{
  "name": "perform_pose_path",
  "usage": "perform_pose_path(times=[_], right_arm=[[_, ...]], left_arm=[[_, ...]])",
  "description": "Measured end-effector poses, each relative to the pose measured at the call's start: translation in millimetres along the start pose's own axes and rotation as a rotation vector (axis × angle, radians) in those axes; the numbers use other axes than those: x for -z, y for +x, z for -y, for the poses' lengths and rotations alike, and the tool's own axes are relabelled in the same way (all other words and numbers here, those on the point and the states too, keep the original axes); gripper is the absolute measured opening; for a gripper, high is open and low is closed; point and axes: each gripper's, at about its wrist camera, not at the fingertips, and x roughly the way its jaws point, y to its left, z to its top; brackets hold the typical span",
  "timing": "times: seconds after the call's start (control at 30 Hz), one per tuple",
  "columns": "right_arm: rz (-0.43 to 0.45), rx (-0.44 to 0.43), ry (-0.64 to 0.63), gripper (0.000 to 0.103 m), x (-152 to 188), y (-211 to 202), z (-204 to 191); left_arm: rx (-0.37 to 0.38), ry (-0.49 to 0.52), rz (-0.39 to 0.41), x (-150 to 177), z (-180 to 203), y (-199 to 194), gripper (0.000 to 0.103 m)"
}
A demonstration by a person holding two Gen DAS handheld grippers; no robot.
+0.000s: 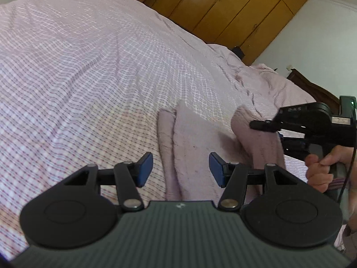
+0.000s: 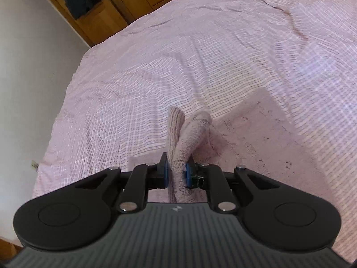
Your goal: Fold small clothes
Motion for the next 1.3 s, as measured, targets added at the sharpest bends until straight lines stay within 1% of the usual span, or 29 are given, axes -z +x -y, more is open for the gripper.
perform_pose_path(times=[0.13, 0.23, 0.3, 0.4, 0.47, 0.57, 0.63, 0.67, 0.7, 0.73, 0.83, 0.87, 0.97, 1.03, 1.1, 1.17, 1.2, 1.3], right_arm=[[-0.002, -0.007, -0.075, 0.015, 21.0, 18.1, -30.3], [0.0, -0.031, -0.107, 0.015, 29.6, 24.6, -51.6], [-0.014, -0.042, -0.137, 0.015, 35.3, 31.0, -66.5], [-0.042, -0.012, -0.192, 0.015, 50.2, 46.0, -86.1], [-0.051, 0.004, -0.195, 0.015, 58.7, 54.6, -88.6], [-0.048, 0.002, -0.204, 0.015, 65.8, 59.1, -92.4], [-0.032, 0.02, -0.248, 0.016, 68.4, 59.8, -99.2], [-0.036, 0.027, -0.261, 0.017, 66.7, 64.4, -97.7], [-0.056, 0.02, -0.257, 0.026, 65.3, 68.7, -96.5], [-0.066, -0.016, -0.246, 0.028, 63.1, 70.6, -91.8], [0.01, -0.19, -0.25, 0.028, 64.5, 51.9, -74.2], [0.03, -0.23, -0.246, 0.029, 64.5, 44.5, -67.5], [0.077, -0.256, -0.234, 0.029, 62.7, 18.8, -46.1], [0.107, -0.248, -0.282, 0.029, 65.5, 0.3, -34.5], [0.154, -0.212, -0.357, 0.031, 72.7, -23.7, -19.9], [0.211, -0.177, -0.435, 0.037, 83.3, -46.7, -1.5], [0.239, -0.158, -0.469, 0.043, 89.7, -57.8, 8.4], [0.354, -0.085, -0.57, 0.043, 116.7, -85.1, 44.1]], left_arm=[[-0.016, -0.017, 0.001, -2.1, -10.8, -5.5, 0.057], [-0.036, -0.015, 0.0, -2.4, -16.7, -9.1, 0.057], [-0.039, -0.022, -0.001, -1.8, -23.3, -11.8, 0.057], [-0.048, -0.033, -0.005, -1.4, -32.1, -15.3, 0.057], [-0.052, -0.039, -0.004, -0.7, -35.0, -18.5, 0.057], [-0.048, -0.036, 0.002, -2.4, -35.0, -19.8, 0.057], [-0.041, -0.037, -0.001, -3.0, -36.1, -20.0, 0.057], [-0.033, -0.045, -0.007, -2.9, -36.7, -18.9, 0.057], [-0.025, -0.053, -0.014, -2.2, -36.8, -17.8, 0.057], [-0.021, -0.054, -0.021, -2.3, -35.2, -16.3, 0.057], [-0.034, -0.01, -0.034, -0.5, -27.9, -15.3, 0.057], [-0.04, 0.005, -0.028, -0.8, -25.4, -16.4, 0.057], [-0.029, -0.003, -0.015, -1.7, -19.5, -18.1, 0.057], [0.001, -0.015, -0.016, -1.0, -15.1, -17.2, 0.057], [0.026, -0.003, -0.02, 3.0, -6.9, -16.3, 0.057], [0.034, 0.03, -0.033, 9.7, 5.6, -13.2, 0.068], [0.032, 0.051, -0.044, 13.3, 11.6, -10.7, 0.069], [0.029, 0.14, -0.083, 26.7, 31.8, 0.7, 0.068]])
